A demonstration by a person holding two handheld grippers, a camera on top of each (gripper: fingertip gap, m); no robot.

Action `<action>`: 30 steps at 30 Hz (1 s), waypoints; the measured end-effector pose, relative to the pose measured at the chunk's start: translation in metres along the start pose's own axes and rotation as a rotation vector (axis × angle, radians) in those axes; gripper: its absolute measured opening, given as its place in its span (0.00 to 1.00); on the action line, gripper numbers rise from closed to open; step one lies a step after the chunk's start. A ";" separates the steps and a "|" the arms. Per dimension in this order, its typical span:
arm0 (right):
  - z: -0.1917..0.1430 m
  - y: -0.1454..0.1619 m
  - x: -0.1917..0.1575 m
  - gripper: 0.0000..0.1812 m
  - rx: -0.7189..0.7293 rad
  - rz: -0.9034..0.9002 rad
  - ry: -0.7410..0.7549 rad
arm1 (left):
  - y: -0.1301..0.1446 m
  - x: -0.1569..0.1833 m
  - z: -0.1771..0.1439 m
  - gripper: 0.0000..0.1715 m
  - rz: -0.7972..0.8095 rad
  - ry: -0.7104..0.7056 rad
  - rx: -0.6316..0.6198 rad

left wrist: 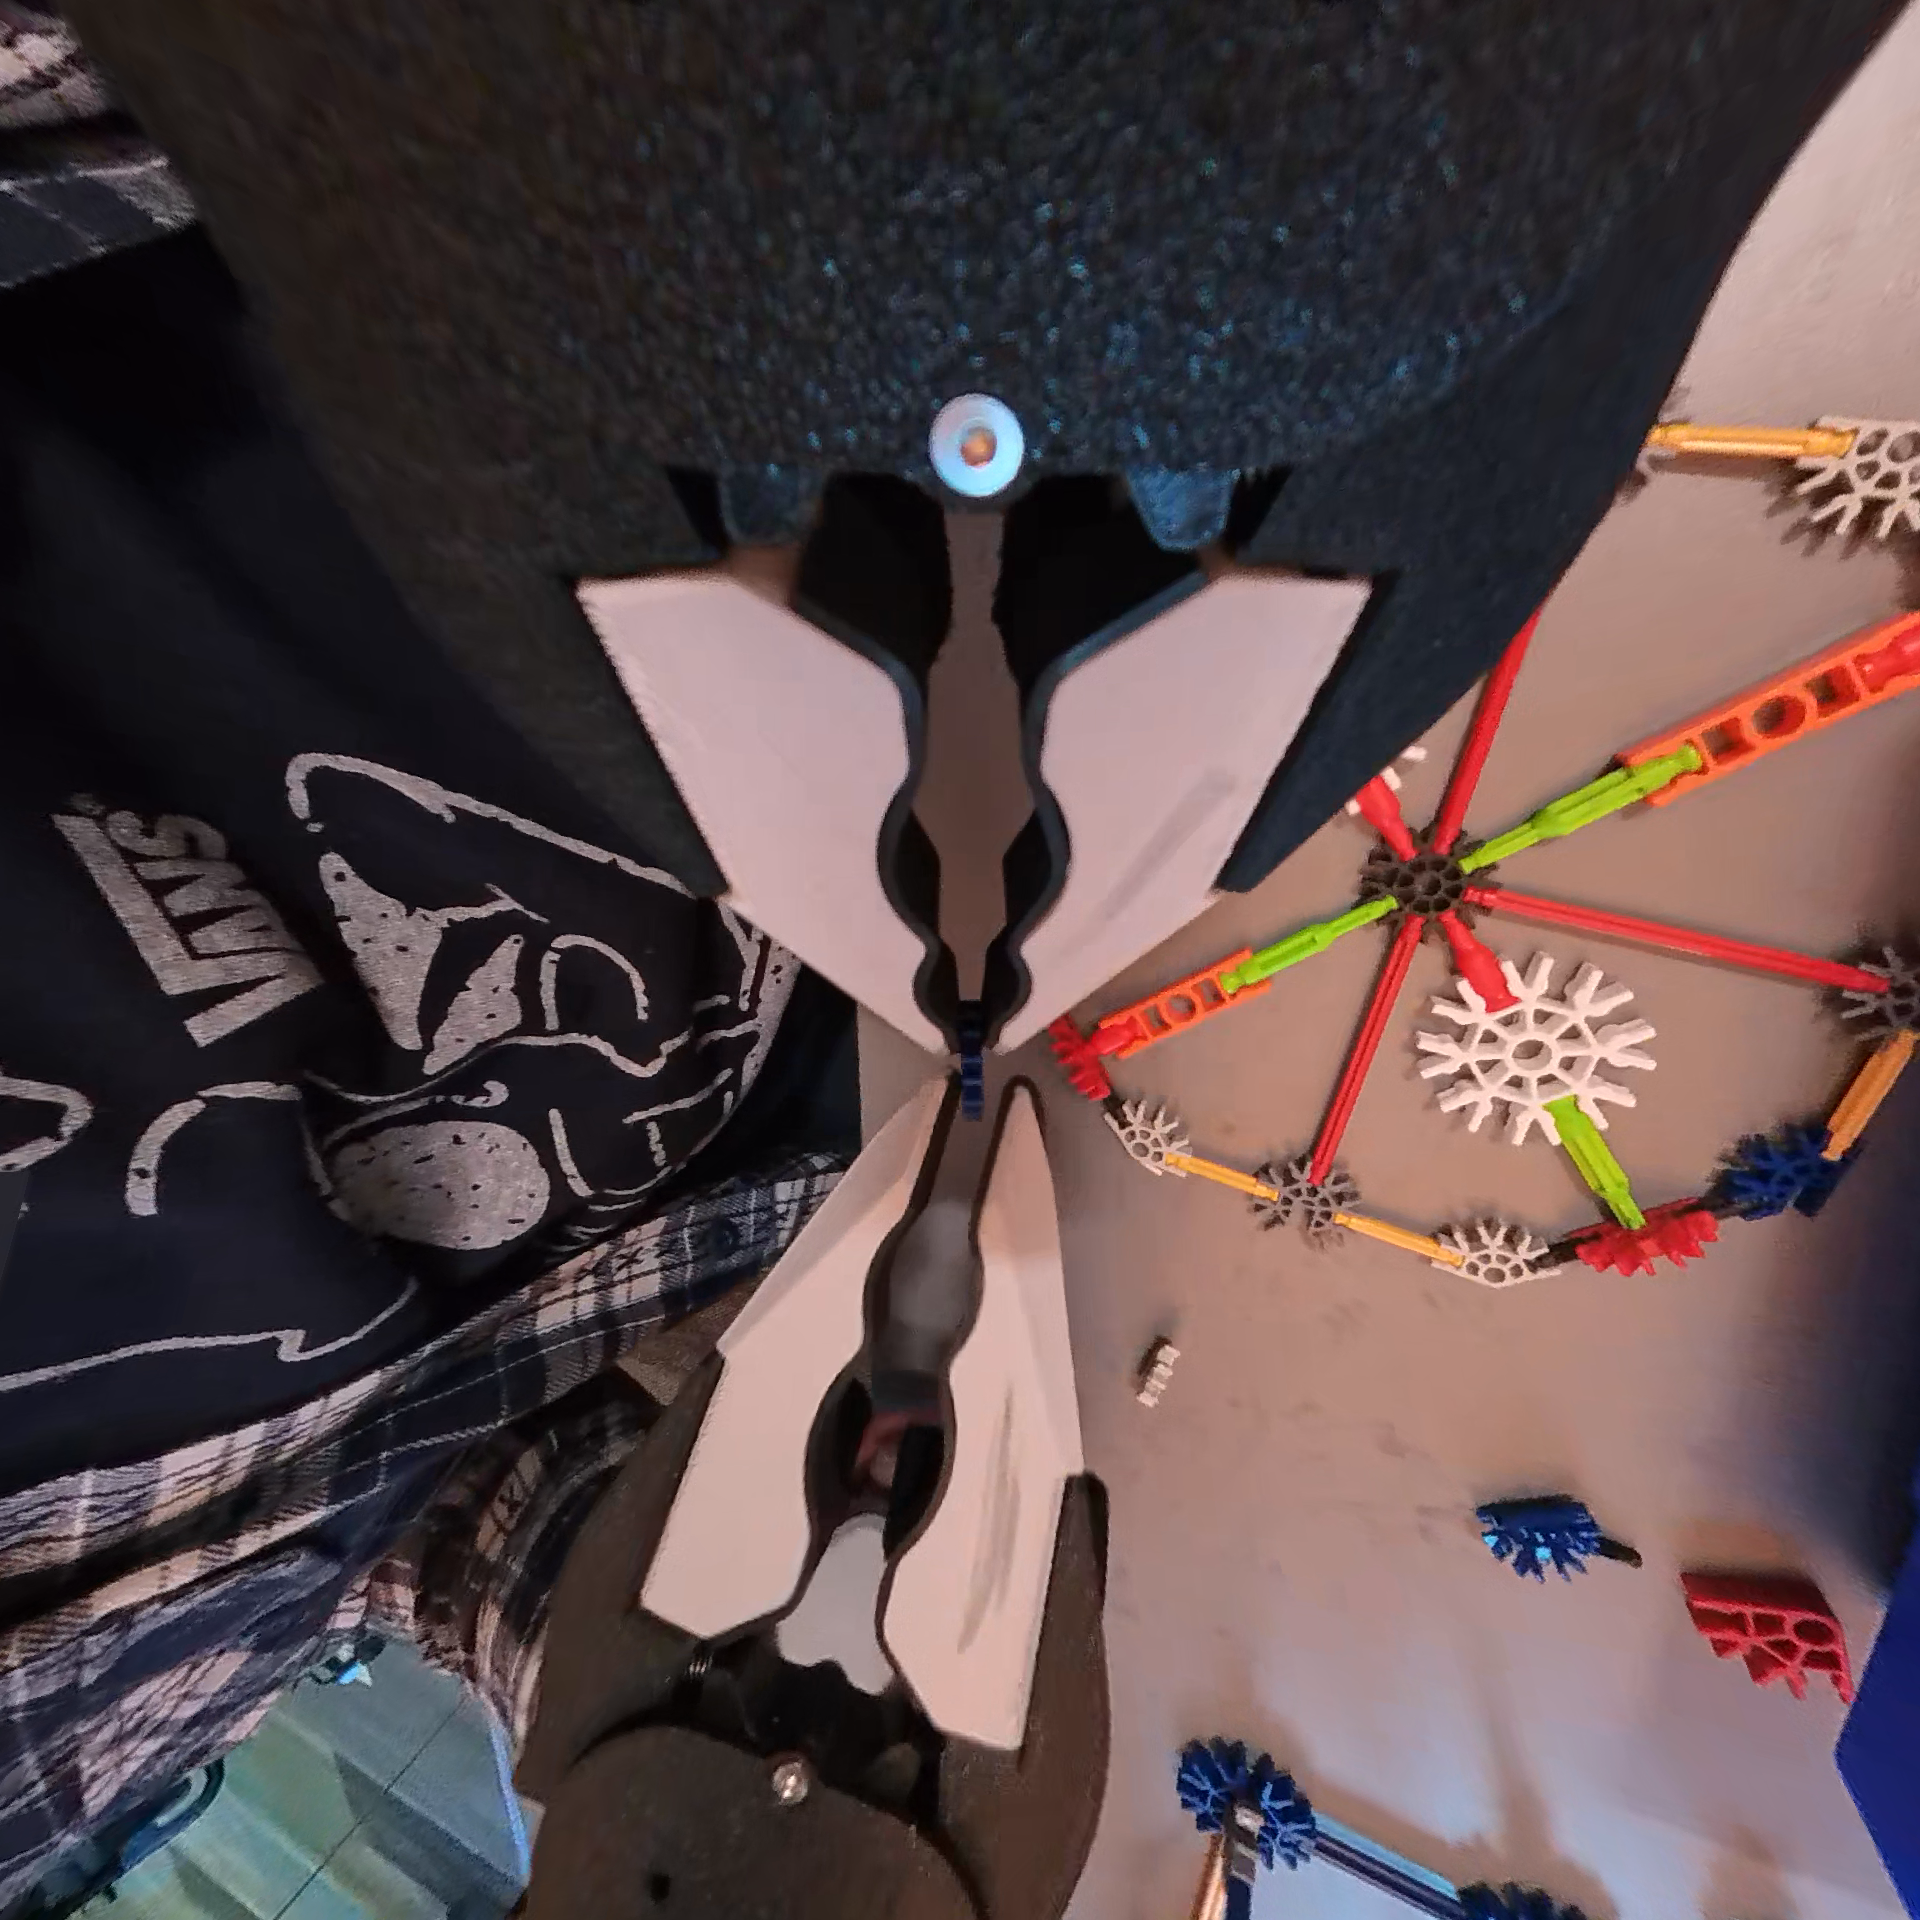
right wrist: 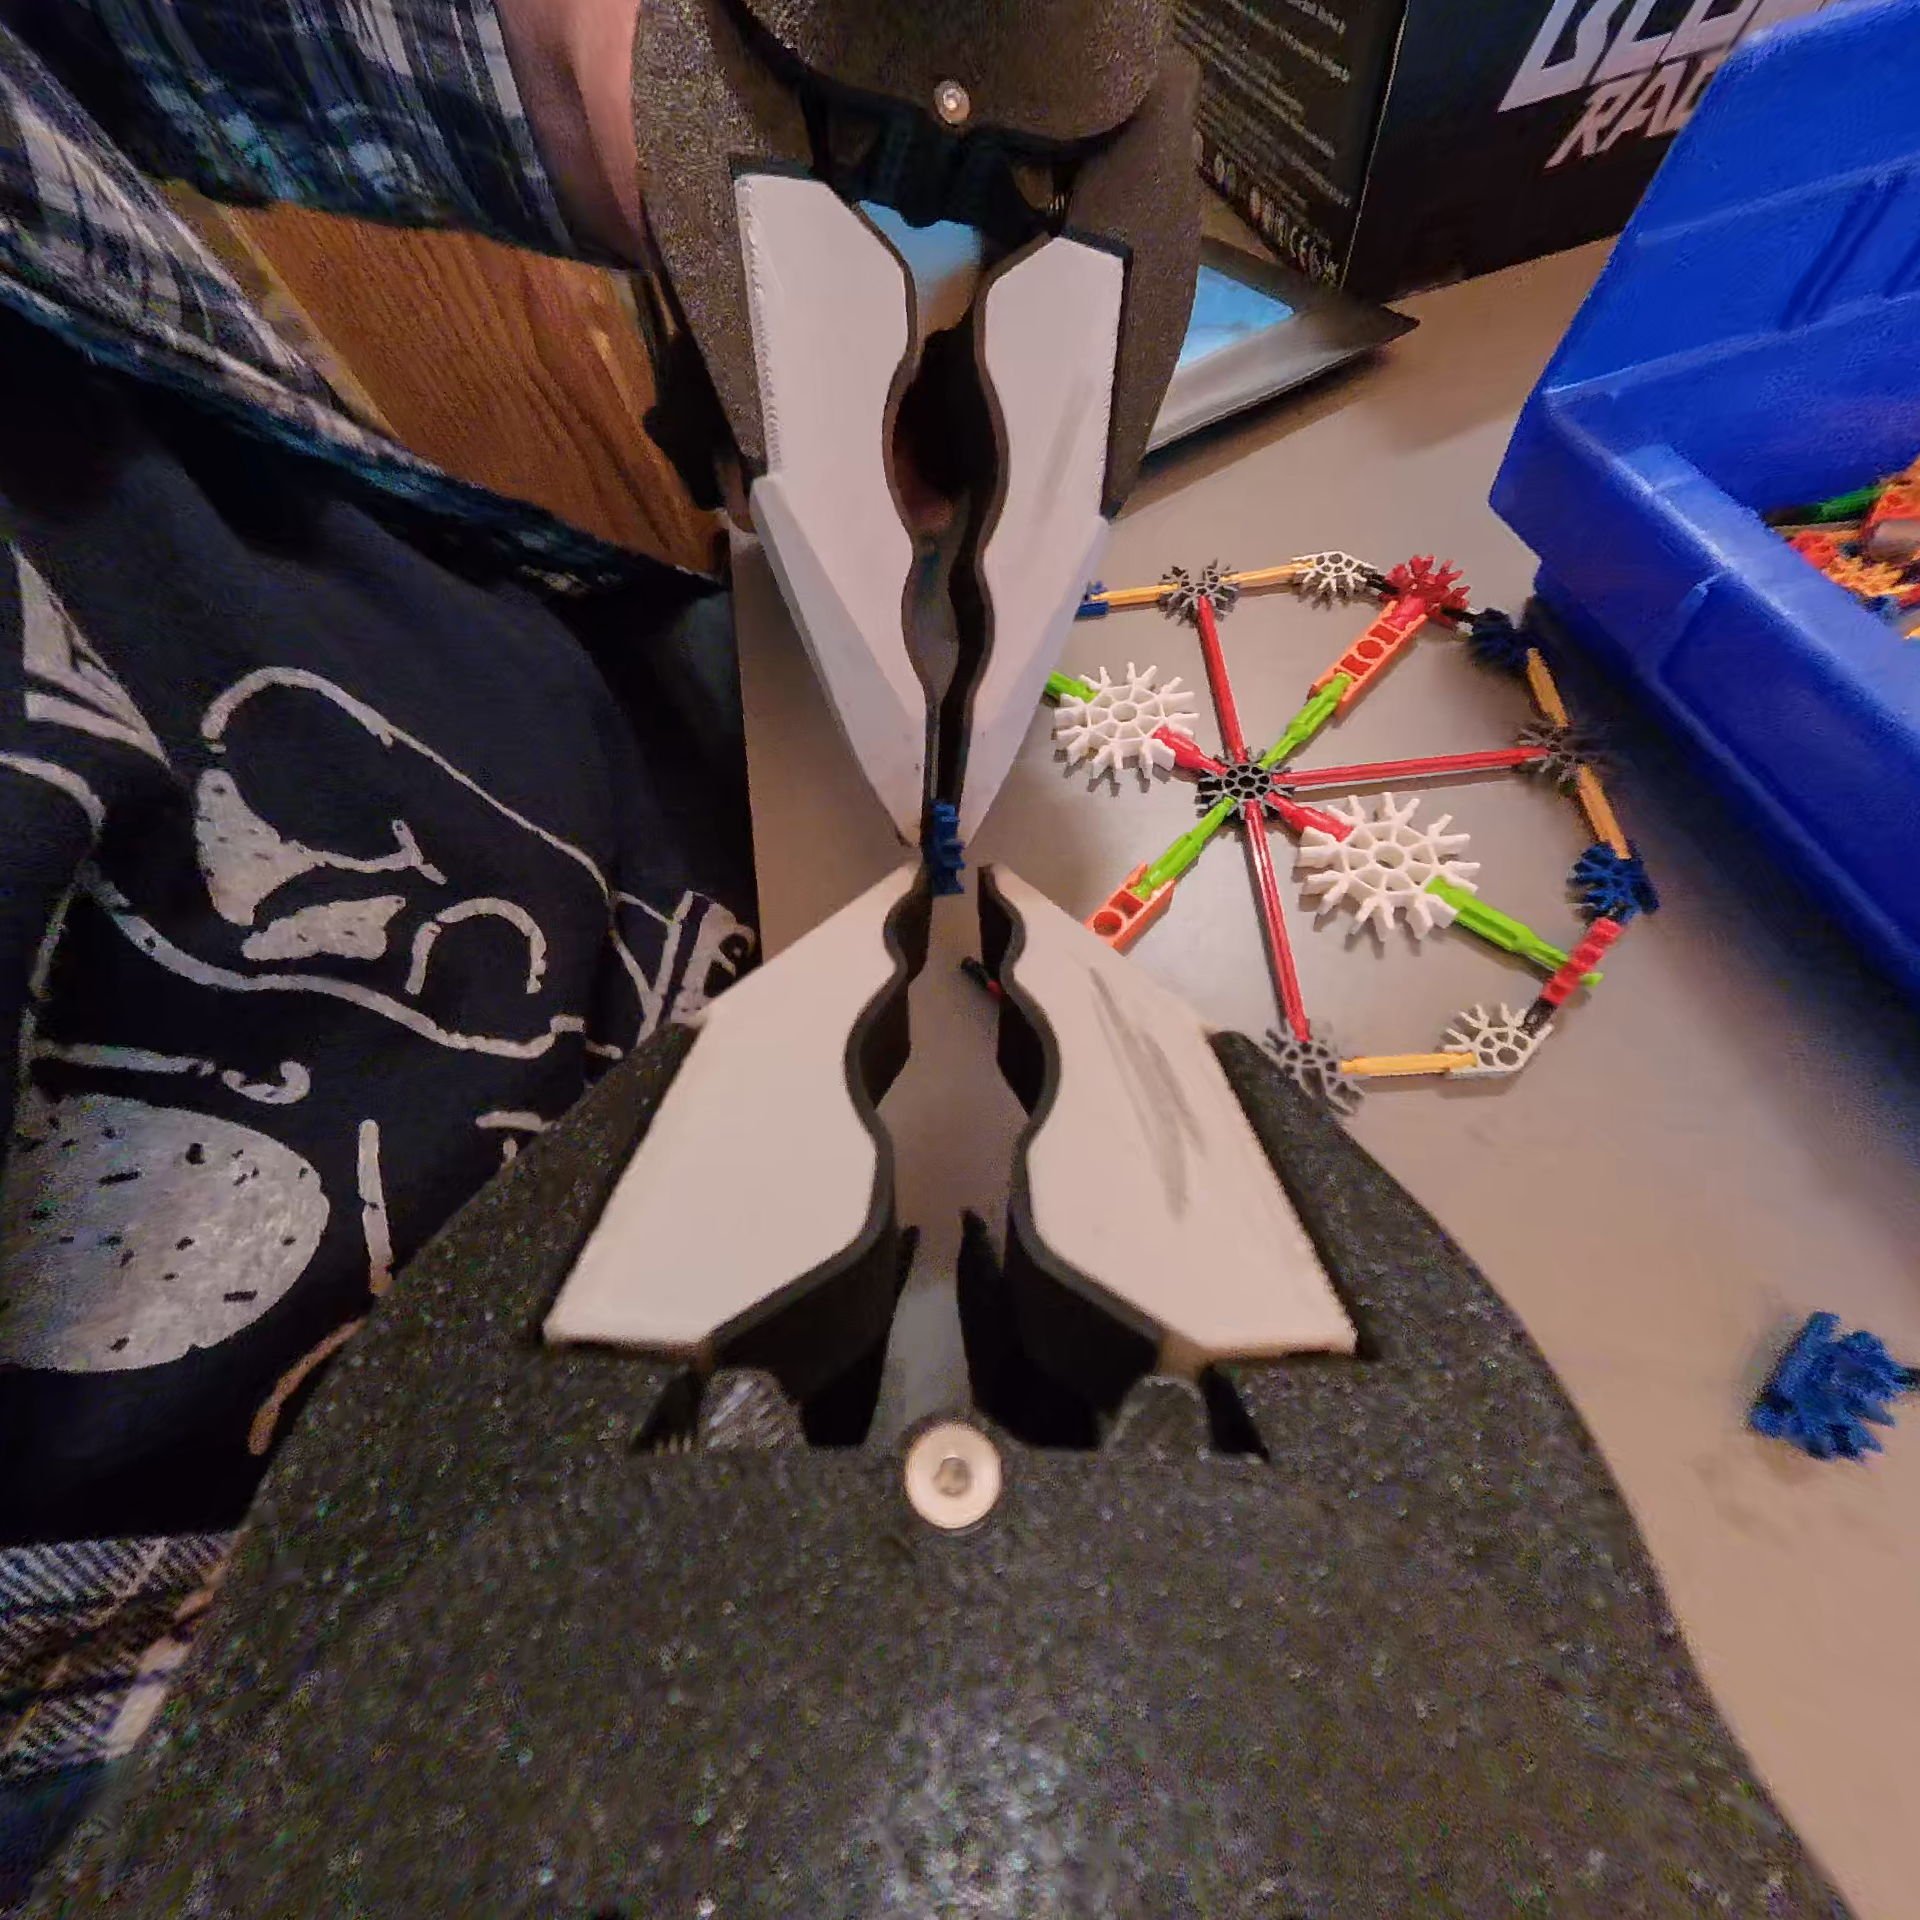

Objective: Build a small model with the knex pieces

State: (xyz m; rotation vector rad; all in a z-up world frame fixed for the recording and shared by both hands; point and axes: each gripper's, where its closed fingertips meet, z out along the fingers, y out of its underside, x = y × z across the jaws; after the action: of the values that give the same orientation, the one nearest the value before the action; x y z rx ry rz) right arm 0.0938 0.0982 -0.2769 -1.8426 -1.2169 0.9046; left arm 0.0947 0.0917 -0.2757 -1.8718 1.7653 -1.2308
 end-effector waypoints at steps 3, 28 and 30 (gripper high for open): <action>0.000 -0.001 -0.002 0.02 0.010 0.024 -0.035 | 0.000 0.001 -0.001 0.01 0.010 0.012 0.002; -0.021 0.006 0.017 0.07 0.022 0.194 -0.023 | -0.002 -0.010 -0.004 0.01 -0.077 0.094 -0.066; -0.021 0.008 0.017 0.07 0.016 0.189 -0.016 | 0.000 -0.010 -0.003 0.01 -0.076 0.099 -0.078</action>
State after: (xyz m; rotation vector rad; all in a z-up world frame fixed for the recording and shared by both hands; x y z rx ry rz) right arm 0.1200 0.1075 -0.2768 -1.9650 -1.0544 1.0300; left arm 0.0938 0.1021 -0.2780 -1.9693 1.8331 -1.3208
